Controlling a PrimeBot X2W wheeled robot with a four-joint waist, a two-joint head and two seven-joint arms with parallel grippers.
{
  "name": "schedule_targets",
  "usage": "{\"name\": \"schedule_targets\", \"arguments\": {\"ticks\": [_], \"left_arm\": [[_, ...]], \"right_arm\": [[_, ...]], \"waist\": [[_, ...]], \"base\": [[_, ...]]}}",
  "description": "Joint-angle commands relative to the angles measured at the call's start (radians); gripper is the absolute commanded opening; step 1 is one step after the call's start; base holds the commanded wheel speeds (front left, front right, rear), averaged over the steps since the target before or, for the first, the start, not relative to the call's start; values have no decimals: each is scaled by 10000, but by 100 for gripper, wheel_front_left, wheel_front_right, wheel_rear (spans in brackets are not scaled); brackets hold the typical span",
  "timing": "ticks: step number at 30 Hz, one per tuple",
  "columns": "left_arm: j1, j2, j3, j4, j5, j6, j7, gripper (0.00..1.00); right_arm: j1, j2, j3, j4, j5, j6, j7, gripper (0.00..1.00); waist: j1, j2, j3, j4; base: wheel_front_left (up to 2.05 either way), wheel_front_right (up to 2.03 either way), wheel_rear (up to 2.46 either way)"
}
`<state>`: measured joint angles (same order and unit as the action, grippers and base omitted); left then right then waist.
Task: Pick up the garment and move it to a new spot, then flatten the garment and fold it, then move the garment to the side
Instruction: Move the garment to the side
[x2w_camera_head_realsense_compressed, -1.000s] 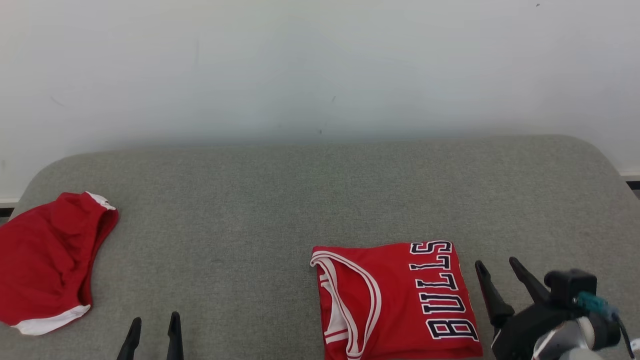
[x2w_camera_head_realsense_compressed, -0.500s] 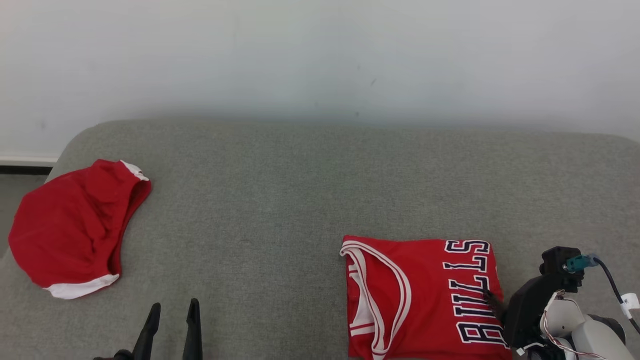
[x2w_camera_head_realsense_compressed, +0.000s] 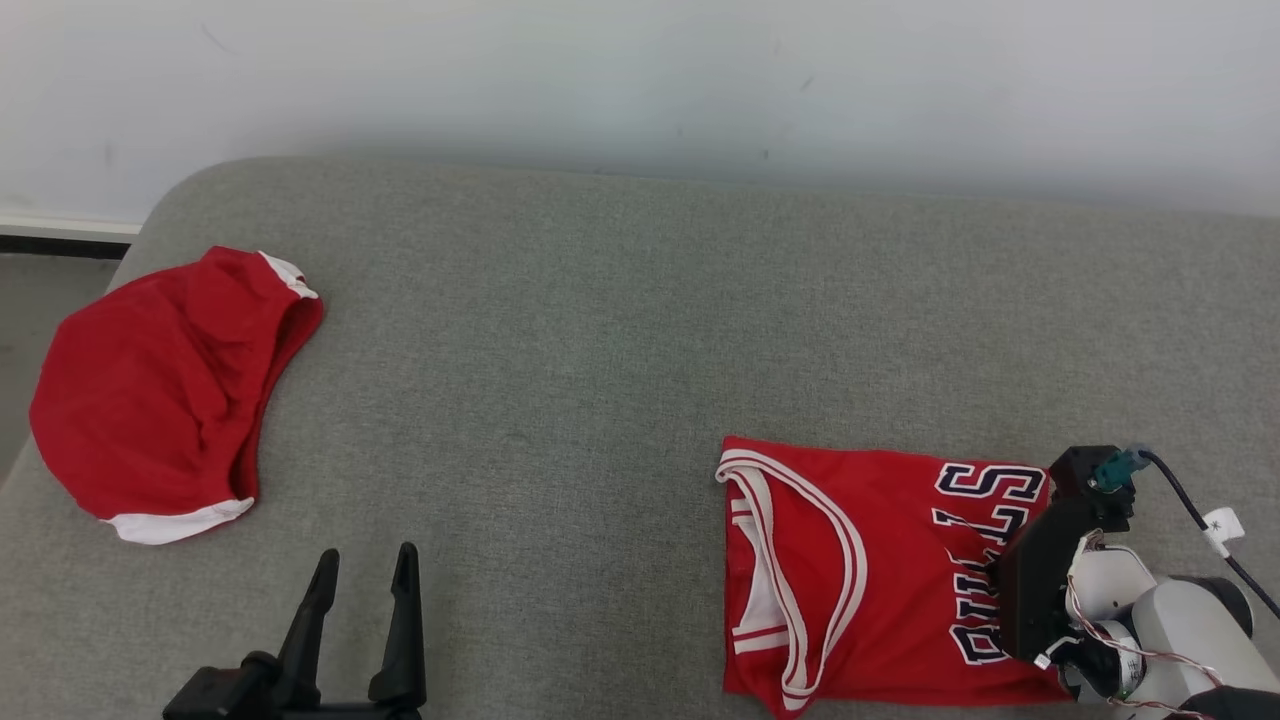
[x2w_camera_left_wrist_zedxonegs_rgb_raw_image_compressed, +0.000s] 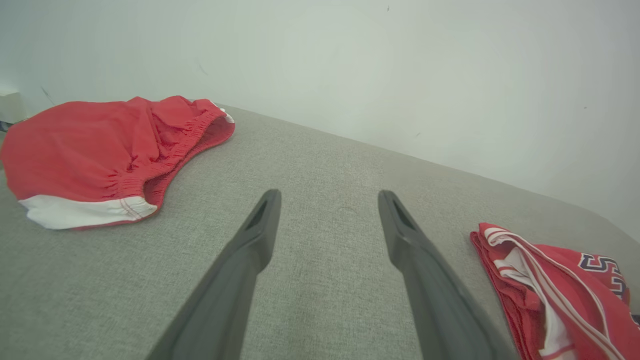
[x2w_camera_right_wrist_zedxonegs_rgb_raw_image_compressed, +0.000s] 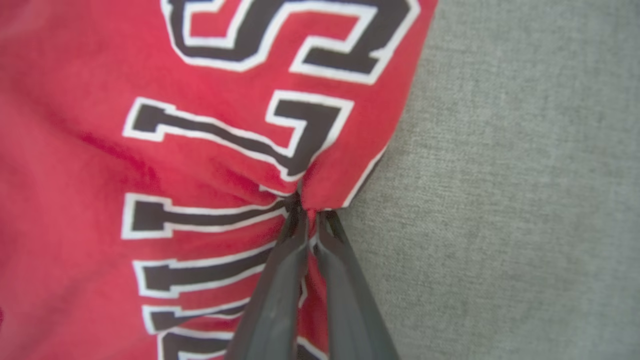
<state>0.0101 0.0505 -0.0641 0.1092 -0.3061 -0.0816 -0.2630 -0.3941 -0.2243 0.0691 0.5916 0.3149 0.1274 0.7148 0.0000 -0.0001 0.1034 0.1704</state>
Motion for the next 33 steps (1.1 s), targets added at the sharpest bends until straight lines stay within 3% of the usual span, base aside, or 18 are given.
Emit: {"name": "schedule_targets", "arguments": {"ticks": [1,10,15,25,33], "left_arm": [[-202,-3,-30,-140,-50,50,-17,100],[-643,2,38,-564,35,82,-17,100],[-845,2,31,-922,242,81,-13,100],[-1628,8,37,-1463,876,-233,-11,100],[-2478,13,-314,-1845,1199,-413,-13,100]], "right_arm": [[-25,-54,448,-24,-24,58,119,0],[-1598,-1624,2068,-948,-152,22,-249,0],[-2261,-2250,2404,-860,-186,22,-713,0],[-3676,-3236,1992,-73,-383,22,-2031,0],[-4508,-3774,1244,525,-780,22,-3280,0]], "waist": [[0,1,249,-144],[0,1,1029,-1354],[0,1,1383,-1987],[0,1,2559,-3381],[0,1,3604,-3847]], "base": [[0,0,0],[0,0,0],[0,0,0],[0,0,0],[0,0,0]]}}
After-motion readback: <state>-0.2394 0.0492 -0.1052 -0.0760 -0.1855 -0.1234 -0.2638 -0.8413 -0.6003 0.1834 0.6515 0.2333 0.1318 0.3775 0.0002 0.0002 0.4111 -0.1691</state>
